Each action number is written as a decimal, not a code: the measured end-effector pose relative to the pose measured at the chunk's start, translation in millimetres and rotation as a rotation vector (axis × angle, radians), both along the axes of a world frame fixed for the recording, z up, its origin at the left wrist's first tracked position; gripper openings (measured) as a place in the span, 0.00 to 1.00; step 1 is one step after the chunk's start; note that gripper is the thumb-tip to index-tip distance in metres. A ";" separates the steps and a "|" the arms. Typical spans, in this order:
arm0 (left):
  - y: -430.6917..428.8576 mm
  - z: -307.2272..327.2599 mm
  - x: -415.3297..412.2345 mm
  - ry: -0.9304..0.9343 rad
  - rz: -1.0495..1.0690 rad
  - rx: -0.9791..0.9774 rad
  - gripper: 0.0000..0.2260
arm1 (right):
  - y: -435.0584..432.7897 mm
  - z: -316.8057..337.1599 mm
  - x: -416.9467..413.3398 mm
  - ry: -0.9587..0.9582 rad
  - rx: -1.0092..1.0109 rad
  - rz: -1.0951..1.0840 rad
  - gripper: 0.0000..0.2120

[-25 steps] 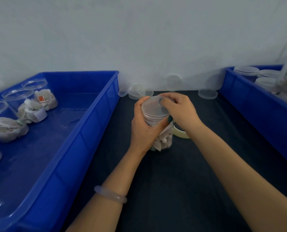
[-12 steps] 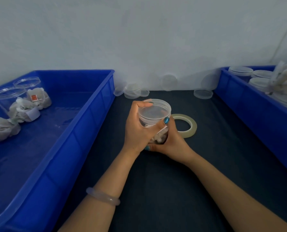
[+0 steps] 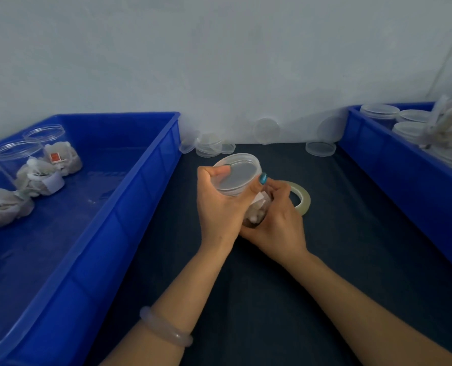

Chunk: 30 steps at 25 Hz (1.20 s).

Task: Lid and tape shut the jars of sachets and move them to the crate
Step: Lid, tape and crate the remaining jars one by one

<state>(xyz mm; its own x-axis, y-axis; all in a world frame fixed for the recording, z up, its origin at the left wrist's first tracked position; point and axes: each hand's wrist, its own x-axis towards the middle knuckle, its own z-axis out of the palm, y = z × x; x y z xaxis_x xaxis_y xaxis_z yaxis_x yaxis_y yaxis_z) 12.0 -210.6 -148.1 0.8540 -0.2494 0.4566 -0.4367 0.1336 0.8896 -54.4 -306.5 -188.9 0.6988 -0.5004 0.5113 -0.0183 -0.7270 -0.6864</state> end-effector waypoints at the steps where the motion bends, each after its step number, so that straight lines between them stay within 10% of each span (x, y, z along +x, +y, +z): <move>1: -0.2 1.4 -0.1 0.036 0.004 -0.043 0.26 | 1.0 1.4 -0.5 -0.030 -0.010 -0.038 0.44; 26: 9.5 -2.4 24.4 0.126 -0.216 0.080 0.28 | -1.3 14.4 -8.9 -0.100 -0.486 -0.262 0.39; 30: 12.4 1.0 28.4 0.147 -0.187 0.075 0.26 | -2.6 16.8 -10.7 -0.083 -0.300 -0.180 0.42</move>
<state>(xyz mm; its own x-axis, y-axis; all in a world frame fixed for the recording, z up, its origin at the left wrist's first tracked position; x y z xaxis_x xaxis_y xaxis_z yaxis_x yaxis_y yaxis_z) 40.3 -198.3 -147.1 0.8454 -0.4382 0.3054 -0.2758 0.1315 0.9522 -65.1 -309.0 -172.1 0.5634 -0.4305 0.7052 -0.1175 -0.8866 -0.4474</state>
